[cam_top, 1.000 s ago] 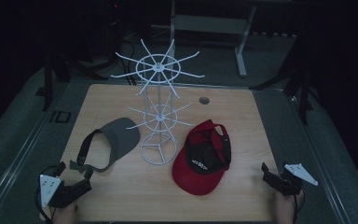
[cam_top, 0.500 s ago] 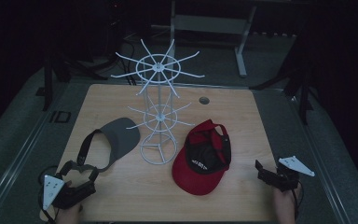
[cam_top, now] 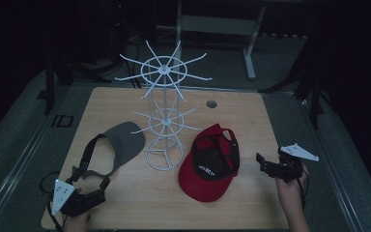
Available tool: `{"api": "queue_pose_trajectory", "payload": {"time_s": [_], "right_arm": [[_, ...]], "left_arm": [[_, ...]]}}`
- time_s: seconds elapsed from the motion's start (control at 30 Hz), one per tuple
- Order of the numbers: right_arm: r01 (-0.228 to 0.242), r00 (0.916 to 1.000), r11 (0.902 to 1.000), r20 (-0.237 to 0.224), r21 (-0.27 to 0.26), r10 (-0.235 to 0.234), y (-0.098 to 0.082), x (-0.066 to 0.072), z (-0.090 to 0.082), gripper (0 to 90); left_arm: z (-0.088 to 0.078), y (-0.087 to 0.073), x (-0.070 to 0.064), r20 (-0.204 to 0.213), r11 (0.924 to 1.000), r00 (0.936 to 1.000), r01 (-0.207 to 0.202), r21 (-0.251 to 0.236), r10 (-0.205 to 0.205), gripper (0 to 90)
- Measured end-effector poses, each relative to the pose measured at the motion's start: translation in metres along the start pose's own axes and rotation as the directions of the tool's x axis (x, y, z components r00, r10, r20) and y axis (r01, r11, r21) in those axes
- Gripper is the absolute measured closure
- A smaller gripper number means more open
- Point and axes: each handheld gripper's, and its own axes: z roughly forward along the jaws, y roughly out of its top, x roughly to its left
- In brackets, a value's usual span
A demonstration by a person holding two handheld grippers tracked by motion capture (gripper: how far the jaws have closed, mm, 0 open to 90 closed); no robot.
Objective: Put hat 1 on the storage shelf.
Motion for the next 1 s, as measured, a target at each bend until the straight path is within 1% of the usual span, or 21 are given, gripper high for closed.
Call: {"api": "queue_pose_trajectory", "payload": {"time_s": [0.03,0.1,0.13,0.17,0.2,0.27,0.3,0.33,0.37,0.4,0.5,0.6,0.67,0.77,0.87,0.93,1.0], "right_arm": [[-0.003,0.9999,1.0000,-0.015,0.009,0.003,0.003,0.001,0.002,11.3],[-0.003,0.9995,1.0000,-0.030,0.004,0.003,0.008,0.005,0.006,11.0],[0.006,0.9991,1.0000,-0.041,0.006,-0.005,0.010,0.008,0.008,11.0],[0.017,0.9990,0.9998,-0.042,0.011,-0.017,0.013,0.010,0.011,11.1],[0.027,0.9972,0.9995,-0.070,0.019,-0.026,0.015,0.013,0.015,11.1],[0.044,0.9957,0.9987,-0.082,0.024,-0.042,0.019,0.019,0.020,11.4],[0.061,0.9931,0.9977,-0.102,0.030,-0.057,0.021,0.023,0.024,13.3],[0.066,0.9923,0.9974,-0.107,0.030,-0.063,0.022,0.026,0.028,13.4],[0.069,0.9910,0.9971,-0.117,0.031,-0.065,0.023,0.028,0.031,14.1],[0.071,0.9883,0.9967,-0.138,0.039,-0.065,0.025,0.031,0.036,14.4],[0.066,0.9869,0.9964,-0.151,0.053,-0.057,0.026,0.037,0.047,16.5],[0.061,0.9874,0.9951,-0.150,0.077,-0.049,0.024,0.045,0.059,16.2],[0.045,0.9884,0.9937,-0.149,0.102,-0.030,0.020,0.051,0.069,13.8],[0.039,0.9907,0.9904,-0.135,0.133,-0.021,0.014,0.058,0.080,12.9],[0.031,0.9939,0.9865,-0.109,0.161,-0.014,0.008,0.063,0.089,12.4],[0.032,0.9953,0.9840,-0.096,0.175,-0.015,0.003,0.066,0.094,11.4],[0.049,0.9960,0.9806,-0.083,0.190,-0.033,-0.001,0.070,0.097,11.3]], "left_arm": [[0.001,0.000,-0.002,0.010,1.0000,0.9999,0.002,-0.003,-0.002,1.7],[0.002,0.000,-0.004,0.022,1.0000,0.9998,-0.002,0.003,0.001,1.7],[0.003,0.000,-0.004,0.025,0.9999,0.9996,-0.010,0.010,0.009,1.7],[0.003,0.000,-0.005,0.030,0.9998,0.9994,-0.017,0.014,0.016,1.7],[0.004,-0.001,-0.005,0.034,0.9997,0.9993,-0.017,0.016,0.016,1.7],[0.004,-0.001,-0.005,0.036,0.9997,0.9992,-0.018,0.016,0.017,1.7],[0.004,0.000,-0.005,0.038,0.9997,0.9991,-0.017,0.015,0.016,1.7],[0.003,0.000,-0.005,0.039,0.9998,0.9991,-0.017,0.014,0.017,1.7],[0.003,0.000,-0.005,0.039,0.9998,0.9991,-0.016,0.013,0.015,1.7],[0.003,0.000,-0.005,0.039,0.9998,0.9991,-0.014,0.013,0.013,1.7],[0.003,0.000,-0.004,0.039,0.9997,0.9992,-0.012,0.019,0.012,1.7],[0.004,0.000,-0.004,0.036,0.9996,0.9993,-0.014,0.023,0.014,1.7],[0.004,-0.001,-0.004,0.037,0.9995,0.9992,-0.016,0.025,0.016,1.7],[0.003,0.000,-0.004,0.041,0.9996,0.9991,-0.015,0.023,0.014,1.7],[0.003,0.000,-0.005,0.043,0.9996,0.9990,-0.018,0.021,0.017,1.7],[0.003,0.000,-0.005,0.042,0.9996,0.9990,-0.016,0.022,0.015,1.7],[0.002,0.000,-0.005,0.044,0.9996,0.9990,-0.015,0.023,0.014,1.7]]}}
